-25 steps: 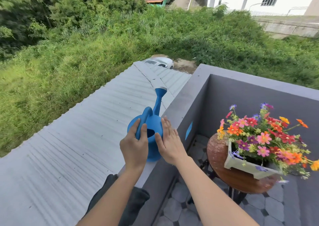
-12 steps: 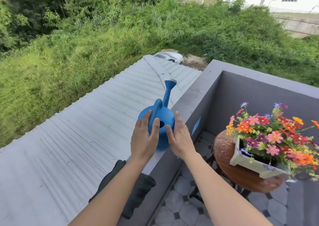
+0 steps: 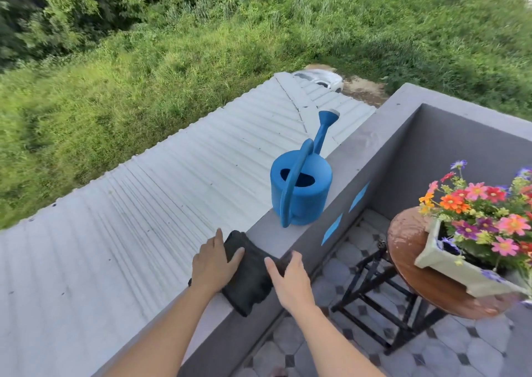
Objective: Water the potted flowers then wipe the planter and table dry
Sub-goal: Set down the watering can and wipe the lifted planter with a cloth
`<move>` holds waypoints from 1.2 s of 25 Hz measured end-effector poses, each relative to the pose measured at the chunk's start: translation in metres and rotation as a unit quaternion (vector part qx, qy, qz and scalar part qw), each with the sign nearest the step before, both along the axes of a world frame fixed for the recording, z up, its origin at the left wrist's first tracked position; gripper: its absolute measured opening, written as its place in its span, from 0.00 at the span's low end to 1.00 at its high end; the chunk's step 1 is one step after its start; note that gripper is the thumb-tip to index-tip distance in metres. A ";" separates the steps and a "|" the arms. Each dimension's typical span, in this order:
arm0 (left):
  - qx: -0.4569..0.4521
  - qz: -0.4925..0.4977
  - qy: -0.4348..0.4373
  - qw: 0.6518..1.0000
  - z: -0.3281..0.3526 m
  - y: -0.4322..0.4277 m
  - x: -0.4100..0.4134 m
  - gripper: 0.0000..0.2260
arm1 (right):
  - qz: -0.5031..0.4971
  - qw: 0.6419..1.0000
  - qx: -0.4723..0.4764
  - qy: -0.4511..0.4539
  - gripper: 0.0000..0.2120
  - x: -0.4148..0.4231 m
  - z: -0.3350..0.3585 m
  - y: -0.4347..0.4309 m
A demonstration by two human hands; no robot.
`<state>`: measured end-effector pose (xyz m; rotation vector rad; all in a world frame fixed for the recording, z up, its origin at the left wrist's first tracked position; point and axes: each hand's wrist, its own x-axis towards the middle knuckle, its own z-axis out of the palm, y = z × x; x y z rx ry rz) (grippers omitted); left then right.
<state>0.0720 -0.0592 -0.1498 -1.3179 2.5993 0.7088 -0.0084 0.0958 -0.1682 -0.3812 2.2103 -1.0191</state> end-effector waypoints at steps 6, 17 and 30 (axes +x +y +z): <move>0.072 0.054 0.058 0.994 -0.011 -0.011 0.003 0.28 | 0.002 0.998 0.036 0.050 0.26 -0.001 0.004 -0.003; 0.381 0.169 0.181 0.891 0.041 0.083 -0.053 0.20 | -0.228 0.962 -0.135 0.058 0.11 -0.037 0.031 0.094; 0.574 0.191 0.279 0.746 -0.031 0.249 -0.177 0.16 | -0.344 0.933 0.044 0.098 0.20 -0.114 -0.059 0.305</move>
